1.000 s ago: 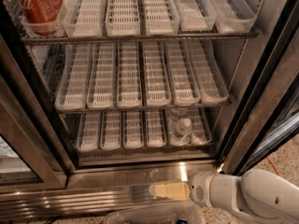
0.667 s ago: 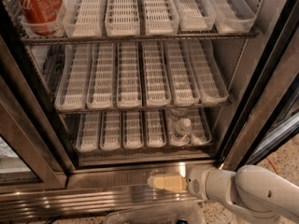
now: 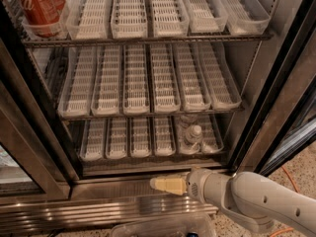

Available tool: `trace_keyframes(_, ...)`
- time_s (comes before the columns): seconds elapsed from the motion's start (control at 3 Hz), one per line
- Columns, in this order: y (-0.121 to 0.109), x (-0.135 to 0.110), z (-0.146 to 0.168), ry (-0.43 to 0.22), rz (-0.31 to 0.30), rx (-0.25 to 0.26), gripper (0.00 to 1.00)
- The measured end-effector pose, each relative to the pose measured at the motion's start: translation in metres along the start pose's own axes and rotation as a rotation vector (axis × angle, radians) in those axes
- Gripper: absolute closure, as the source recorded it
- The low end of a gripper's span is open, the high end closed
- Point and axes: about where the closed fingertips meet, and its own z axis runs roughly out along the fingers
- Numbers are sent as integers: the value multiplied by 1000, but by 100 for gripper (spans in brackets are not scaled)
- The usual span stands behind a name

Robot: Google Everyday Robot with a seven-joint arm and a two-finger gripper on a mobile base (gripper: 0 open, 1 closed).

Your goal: Pick water bottle from bottom shelf of fridge

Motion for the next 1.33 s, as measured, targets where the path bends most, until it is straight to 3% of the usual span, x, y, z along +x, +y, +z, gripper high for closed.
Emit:
trace_keyframes(1.0, -5, -10, 48, -100, -47, 164, 0)
trace_keyframes(1.33, -4, -22, 37, -165, -75, 229, 0)
